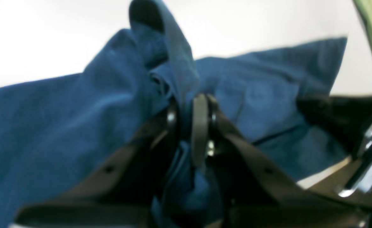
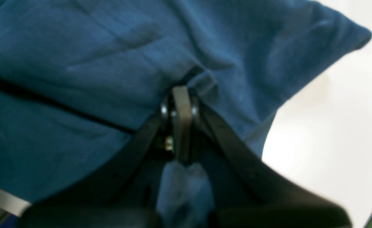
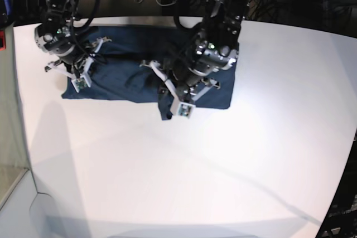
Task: Layout the t-shirt on the table in an organized manner, then fold the t-shirt properly
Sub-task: 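Fold the strip end with the left gripper toward the right gripper, then press and smooth the folded shirt with the left gripper, then release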
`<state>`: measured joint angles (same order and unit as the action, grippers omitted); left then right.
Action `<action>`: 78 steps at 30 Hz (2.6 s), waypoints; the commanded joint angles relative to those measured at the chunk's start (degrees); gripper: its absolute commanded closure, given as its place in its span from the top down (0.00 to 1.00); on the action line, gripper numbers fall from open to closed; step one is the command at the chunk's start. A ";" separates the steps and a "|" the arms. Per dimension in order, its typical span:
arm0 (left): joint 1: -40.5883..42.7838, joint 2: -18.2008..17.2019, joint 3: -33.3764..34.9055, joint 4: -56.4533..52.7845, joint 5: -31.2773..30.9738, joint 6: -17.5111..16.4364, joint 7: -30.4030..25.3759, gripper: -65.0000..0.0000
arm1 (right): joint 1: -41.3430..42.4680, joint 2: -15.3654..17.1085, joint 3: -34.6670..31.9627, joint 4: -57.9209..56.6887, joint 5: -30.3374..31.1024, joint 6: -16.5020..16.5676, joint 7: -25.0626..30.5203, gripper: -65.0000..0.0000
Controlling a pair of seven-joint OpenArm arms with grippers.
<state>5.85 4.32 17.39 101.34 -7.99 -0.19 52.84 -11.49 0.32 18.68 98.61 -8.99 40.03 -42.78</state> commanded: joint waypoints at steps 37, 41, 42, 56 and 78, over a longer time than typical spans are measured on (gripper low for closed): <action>4.92 -21.15 -33.26 11.76 -24.41 -7.33 4.00 0.00 | 0.19 1.13 0.27 0.43 -0.63 -0.03 -0.69 0.00; 4.66 -15.70 -24.11 11.76 -19.66 -7.15 4.00 0.00 | 0.19 1.05 0.18 0.43 -0.63 -0.03 -0.69 0.00; 4.66 -13.94 -22.27 11.76 -17.73 -7.15 4.00 0.00 | 0.19 1.05 0.18 0.43 -0.63 -0.03 -0.69 0.00; 2.90 4.52 -7.06 5.08 12.16 -7.15 3.29 0.00 | -0.07 0.96 0.18 0.51 -0.63 -0.03 -0.69 0.00; 0.44 4.68 -2.84 1.30 12.08 -7.15 3.29 0.02 | -0.16 1.31 0.18 0.69 -0.63 -0.03 -0.69 0.00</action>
<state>7.35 8.40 14.46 101.45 4.45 -7.51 57.04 -11.64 1.17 18.87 98.63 -9.56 40.03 -42.85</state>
